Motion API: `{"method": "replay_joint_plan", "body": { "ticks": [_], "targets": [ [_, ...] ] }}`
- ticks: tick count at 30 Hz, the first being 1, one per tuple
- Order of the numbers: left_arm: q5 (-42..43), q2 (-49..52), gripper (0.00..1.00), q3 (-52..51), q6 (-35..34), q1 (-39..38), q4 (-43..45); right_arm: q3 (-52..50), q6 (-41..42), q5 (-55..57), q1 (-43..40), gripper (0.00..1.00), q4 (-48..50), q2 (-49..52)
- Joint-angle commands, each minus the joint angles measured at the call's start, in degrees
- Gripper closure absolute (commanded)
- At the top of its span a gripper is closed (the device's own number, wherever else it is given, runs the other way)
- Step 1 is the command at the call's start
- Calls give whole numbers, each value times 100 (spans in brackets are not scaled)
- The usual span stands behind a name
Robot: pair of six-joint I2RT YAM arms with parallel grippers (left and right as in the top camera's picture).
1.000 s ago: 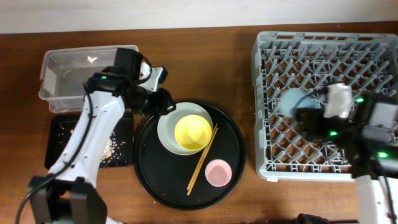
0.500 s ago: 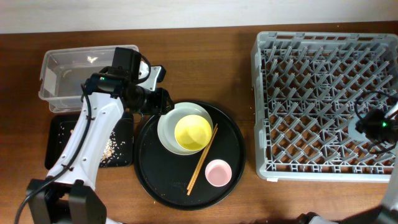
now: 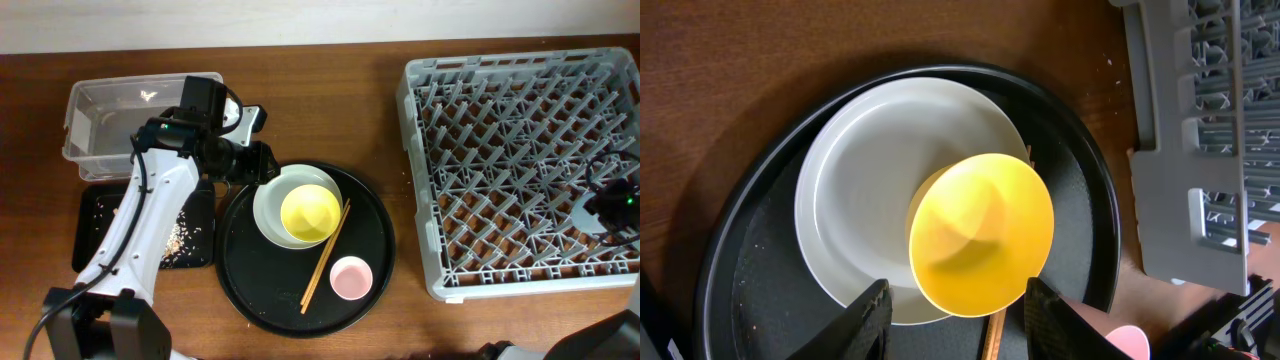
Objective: Sort waste into correct bins and load items into the dishwasher rack
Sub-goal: 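Place the light-blue cup upside down in the rack with the right gripper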
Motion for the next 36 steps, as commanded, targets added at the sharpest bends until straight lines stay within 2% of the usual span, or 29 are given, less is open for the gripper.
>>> {"method": "replay_joint_plan", "body": {
  "ticks": [1, 9, 17, 19, 21, 26, 30, 31, 36],
  "targets": [
    [-42, -101, 58, 57, 9, 13, -7, 503, 92, -81, -52, 53, -96, -37],
    [-42, -101, 57, 57, 7, 13, -7, 826, 94, 404, -52, 53, -120, 37],
    [-42, -101, 57, 57, 7, 13, -9, 800, 94, 420, -52, 52, -330, 667],
    [-39, -101, 57, 57, 7, 13, -9, 800, 94, 407, -52, 40, -424, 789],
    [-39, -101, 57, 57, 7, 13, -9, 800, 94, 352, -52, 37, -435, 841],
    [-39, -98, 57, 57, 7, 13, -9, 800, 90, -367, -48, 12, -431, 841],
    [-37, -98, 56, 57, 7, 13, -9, 800, 90, -660, -48, 10, -627, 809],
    [-37, -101, 52, 57, 7, 13, -11, 800, 90, -822, -46, 11, -682, 769],
    [-39, -98, 51, 57, 7, -122, -11, 802, -26, -1561, -15, 12, -927, 216]
  ]
}}
